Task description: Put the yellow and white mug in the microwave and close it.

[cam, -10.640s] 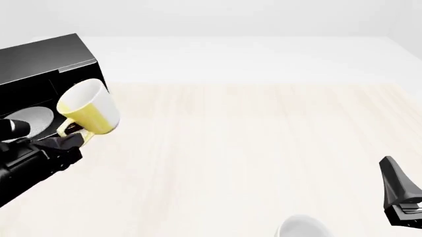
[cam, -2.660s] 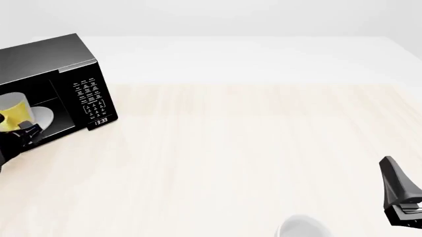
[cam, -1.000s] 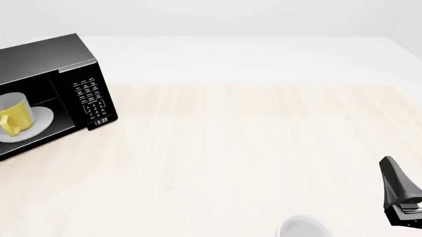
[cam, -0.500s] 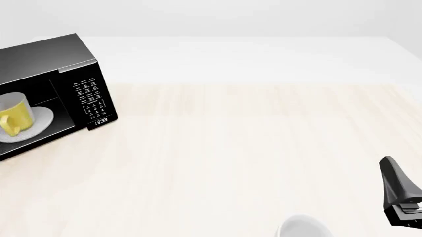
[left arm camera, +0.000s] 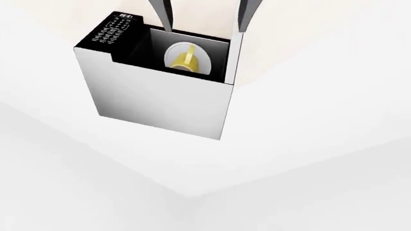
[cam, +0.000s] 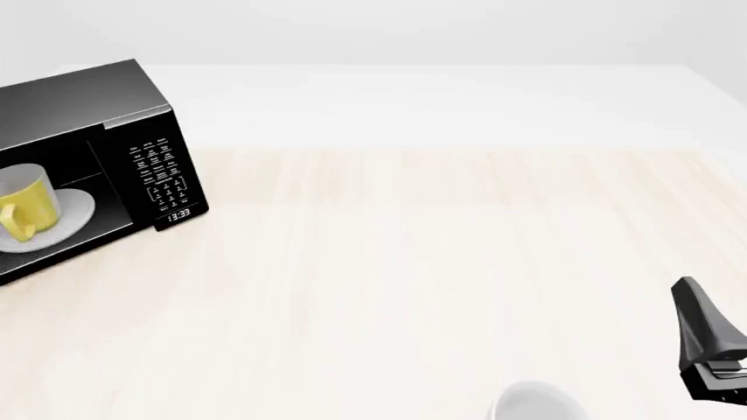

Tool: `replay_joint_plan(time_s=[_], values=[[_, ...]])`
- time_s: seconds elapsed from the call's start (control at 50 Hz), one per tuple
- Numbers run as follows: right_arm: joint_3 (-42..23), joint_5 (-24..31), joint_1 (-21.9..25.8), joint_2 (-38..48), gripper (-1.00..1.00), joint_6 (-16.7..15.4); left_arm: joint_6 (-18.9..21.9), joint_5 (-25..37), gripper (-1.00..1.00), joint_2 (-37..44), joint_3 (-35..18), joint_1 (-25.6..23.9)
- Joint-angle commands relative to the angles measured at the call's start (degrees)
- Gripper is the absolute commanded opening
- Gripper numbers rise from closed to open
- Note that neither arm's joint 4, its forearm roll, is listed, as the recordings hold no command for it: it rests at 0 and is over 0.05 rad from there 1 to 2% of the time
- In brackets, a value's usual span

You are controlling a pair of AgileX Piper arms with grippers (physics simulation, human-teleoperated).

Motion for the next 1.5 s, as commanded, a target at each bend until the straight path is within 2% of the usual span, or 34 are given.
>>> replay_joint_plan(time_s=[0.02, 0.32, 0.4, 0.74, 0.8, 0.82, 1.02, 1.14, 1.34, 1.5], values=[[0.0, 0.0, 0.0, 0.0, 1.0, -0.01, -1.02, 1.63, 1.0, 0.97, -1.33, 4.84], [0.0, 0.0, 0.0, 0.01, 1.0, 0.0, -2.55, 2.61, 1.0, 1.43, -1.89, 8.35], [0.0, 0.0, -0.01, 0.0, 1.0, 0.0, -2.71, 2.3, 1.0, 2.97, -0.84, 11.5], [0.0, 0.0, 0.0, 0.01, 1.0, -0.01, -3.8, 0.63, 1.0, 6.96, -0.95, 19.11], [0.0, 0.0, -0.01, -0.01, 1.0, 0.0, -5.37, 0.33, 1.0, 8.35, 0.15, 20.52], [0.0, 0.0, 0.0, 0.0, 1.0, -0.01, -4.38, -0.17, 1.0, 8.41, 0.14, 21.52], [0.0, 0.0, 0.0, -0.01, 1.0, 0.0, -5.17, -1.4, 1.0, 11.32, 1.28, 25.45], [0.0, 0.0, 0.0, 0.0, 1.0, 0.0, -3.7, -2.64, 1.0, 12.48, 1.59, 28.55], [0.0, 0.0, 0.0, 0.0, 1.0, 0.0, -3.26, -3.59, 1.0, 14.09, 3.23, 30.4], [0.0, 0.0, -0.01, 0.0, 1.0, 0.01, 0.09, -5.23, 1.0, 15.35, 3.72, 34.35]])
